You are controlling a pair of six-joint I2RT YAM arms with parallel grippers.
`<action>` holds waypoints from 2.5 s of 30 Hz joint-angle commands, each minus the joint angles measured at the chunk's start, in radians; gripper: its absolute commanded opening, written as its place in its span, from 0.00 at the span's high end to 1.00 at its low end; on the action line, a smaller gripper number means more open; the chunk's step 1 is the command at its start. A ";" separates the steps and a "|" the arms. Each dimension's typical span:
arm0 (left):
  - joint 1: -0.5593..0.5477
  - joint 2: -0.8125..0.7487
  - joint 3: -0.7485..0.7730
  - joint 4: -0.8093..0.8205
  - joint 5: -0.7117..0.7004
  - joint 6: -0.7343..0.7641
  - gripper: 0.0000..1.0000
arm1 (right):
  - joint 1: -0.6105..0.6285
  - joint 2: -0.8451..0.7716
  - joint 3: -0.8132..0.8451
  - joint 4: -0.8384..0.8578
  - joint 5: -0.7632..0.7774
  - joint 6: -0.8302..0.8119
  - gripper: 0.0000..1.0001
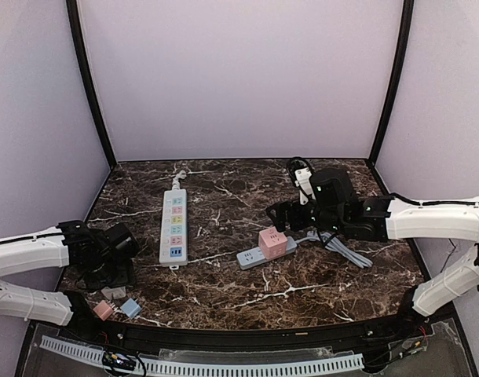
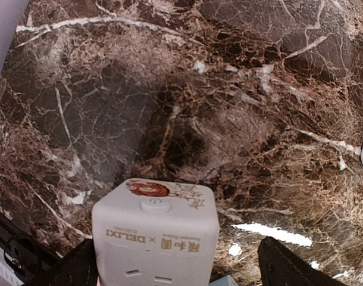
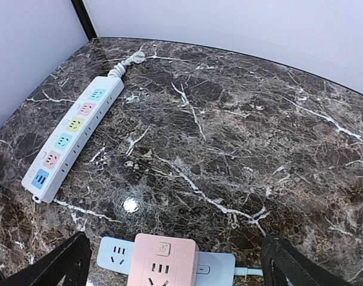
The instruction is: Insert the plug
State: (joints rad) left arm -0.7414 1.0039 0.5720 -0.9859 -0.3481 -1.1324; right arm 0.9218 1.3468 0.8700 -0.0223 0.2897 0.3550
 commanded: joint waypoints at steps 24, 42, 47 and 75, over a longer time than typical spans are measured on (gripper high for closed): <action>0.007 0.086 0.033 0.128 0.171 0.147 0.30 | -0.006 -0.009 -0.012 0.018 -0.003 -0.010 0.01; 0.005 0.085 0.033 0.084 0.179 0.178 0.48 | -0.006 0.009 -0.005 0.018 -0.011 -0.013 0.01; 0.005 0.082 0.079 0.082 0.179 0.228 0.71 | -0.006 0.009 -0.006 0.018 -0.009 -0.014 0.01; -0.229 0.267 0.222 0.664 0.130 0.567 0.99 | -0.006 -0.121 -0.055 0.085 -0.257 -0.063 0.01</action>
State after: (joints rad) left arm -0.9428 1.2491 0.7757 -0.4950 -0.2070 -0.6220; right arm 0.9218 1.2675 0.8295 0.0238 0.1528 0.3138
